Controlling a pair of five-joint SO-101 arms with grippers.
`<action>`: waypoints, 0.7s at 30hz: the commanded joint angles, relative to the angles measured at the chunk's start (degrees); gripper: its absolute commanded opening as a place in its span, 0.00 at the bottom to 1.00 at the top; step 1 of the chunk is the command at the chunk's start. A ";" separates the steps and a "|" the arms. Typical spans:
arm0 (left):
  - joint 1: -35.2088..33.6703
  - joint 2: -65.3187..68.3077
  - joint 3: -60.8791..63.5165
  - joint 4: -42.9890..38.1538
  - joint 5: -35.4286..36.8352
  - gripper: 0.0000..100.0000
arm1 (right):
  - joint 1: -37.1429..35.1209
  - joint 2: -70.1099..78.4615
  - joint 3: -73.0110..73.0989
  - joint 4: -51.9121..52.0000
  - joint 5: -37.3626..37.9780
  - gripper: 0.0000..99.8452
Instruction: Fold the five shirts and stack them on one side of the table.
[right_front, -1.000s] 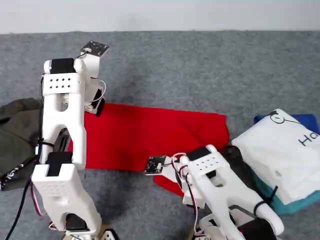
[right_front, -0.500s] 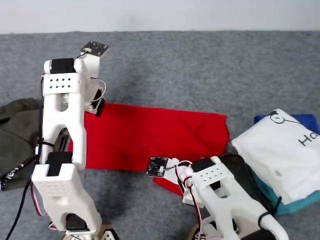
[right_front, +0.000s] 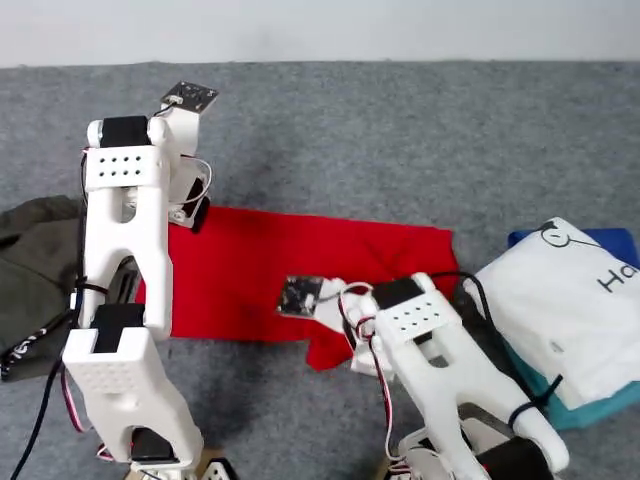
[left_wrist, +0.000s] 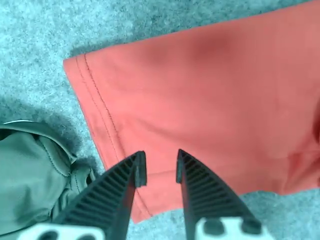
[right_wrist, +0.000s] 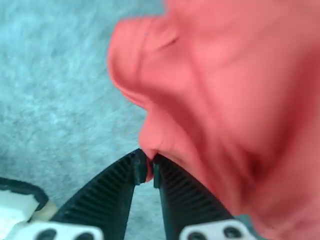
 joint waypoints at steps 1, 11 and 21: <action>0.44 -3.16 -0.22 1.05 0.09 0.11 | 0.57 -0.57 -5.27 0.13 -0.18 0.01; 0.53 -3.08 -0.22 1.05 0.09 0.11 | 7.60 -0.31 -6.86 -19.21 -0.18 0.01; 0.53 -3.08 1.45 1.05 0.09 0.11 | 7.69 9.63 -6.77 -35.91 -0.35 0.01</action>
